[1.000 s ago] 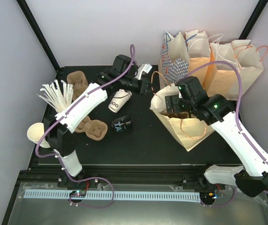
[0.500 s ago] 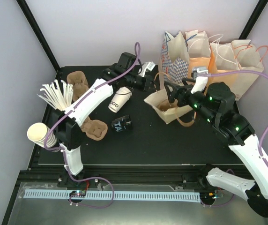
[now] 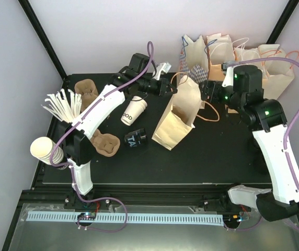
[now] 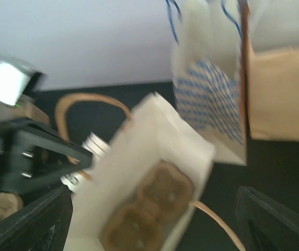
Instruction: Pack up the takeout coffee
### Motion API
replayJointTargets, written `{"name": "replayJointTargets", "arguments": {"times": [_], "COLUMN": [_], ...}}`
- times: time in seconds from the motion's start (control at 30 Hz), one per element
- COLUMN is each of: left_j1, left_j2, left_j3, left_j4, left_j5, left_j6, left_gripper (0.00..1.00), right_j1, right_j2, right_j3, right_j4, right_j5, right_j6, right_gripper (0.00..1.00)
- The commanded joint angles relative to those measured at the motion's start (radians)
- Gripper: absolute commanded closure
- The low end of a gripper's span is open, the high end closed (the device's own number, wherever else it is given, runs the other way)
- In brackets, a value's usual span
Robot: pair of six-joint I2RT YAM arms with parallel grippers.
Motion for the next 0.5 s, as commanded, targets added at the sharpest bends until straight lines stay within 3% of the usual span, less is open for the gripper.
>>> {"name": "replayJointTargets", "arguments": {"times": [0.0,0.13,0.3,0.47], "left_j1": [0.013,0.013,0.013,0.014], "left_j2": [0.015,0.008,-0.026,-0.046], "left_j3": [0.029,0.011,-0.039,-0.076], "left_j4": [-0.027,-0.046,-0.009,0.010], "left_j5": [0.018,0.045,0.074,0.109], "left_j6": [-0.019,-0.025,-0.031,-0.029], "left_gripper": [0.98,0.98,0.98,0.98], "right_j1": [-0.085,-0.103,-0.111,-0.112], "right_j2": [0.055,0.091,0.168,0.222], "right_j3": [-0.004,-0.063,-0.076,-0.080], "right_j4": [-0.245,-0.270,-0.276,-0.251], "right_j5": [-0.122,-0.118,-0.113,-0.137], "right_j6": [0.000,0.077,0.186,0.308], "right_gripper": [0.12,0.13,0.29,0.38]}}
